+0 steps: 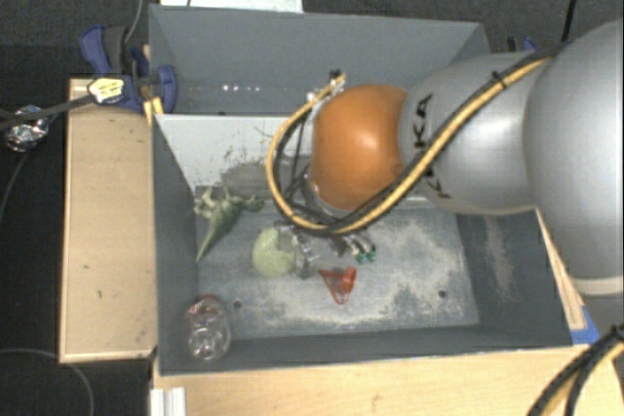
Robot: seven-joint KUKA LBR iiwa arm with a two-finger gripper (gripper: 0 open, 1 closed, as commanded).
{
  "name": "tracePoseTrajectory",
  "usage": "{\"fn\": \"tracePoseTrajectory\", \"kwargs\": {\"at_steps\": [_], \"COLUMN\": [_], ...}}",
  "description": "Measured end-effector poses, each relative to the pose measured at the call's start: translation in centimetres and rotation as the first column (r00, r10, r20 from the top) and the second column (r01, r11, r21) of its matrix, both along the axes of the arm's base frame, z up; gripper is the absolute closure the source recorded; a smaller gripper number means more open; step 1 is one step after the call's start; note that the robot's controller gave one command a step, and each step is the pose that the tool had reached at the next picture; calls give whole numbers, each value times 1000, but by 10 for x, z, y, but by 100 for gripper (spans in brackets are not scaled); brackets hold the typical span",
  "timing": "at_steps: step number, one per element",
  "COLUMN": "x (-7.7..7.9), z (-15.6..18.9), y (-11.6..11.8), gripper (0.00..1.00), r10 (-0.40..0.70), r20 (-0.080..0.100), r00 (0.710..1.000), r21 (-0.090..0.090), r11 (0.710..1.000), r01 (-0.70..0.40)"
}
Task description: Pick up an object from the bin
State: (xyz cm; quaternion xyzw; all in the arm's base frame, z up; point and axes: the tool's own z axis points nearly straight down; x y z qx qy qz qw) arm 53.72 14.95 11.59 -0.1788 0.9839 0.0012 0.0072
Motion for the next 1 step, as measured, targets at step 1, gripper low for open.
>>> {"fn": "tracePoseTrajectory", "kwargs": {"at_steps": [1], "x": [1], "z": [13], "y": [0], "gripper": [100], "r10": [-1], "r20": [4], "r00": [1000], "r21": [1], "r11": [1000], "r01": [1]}}
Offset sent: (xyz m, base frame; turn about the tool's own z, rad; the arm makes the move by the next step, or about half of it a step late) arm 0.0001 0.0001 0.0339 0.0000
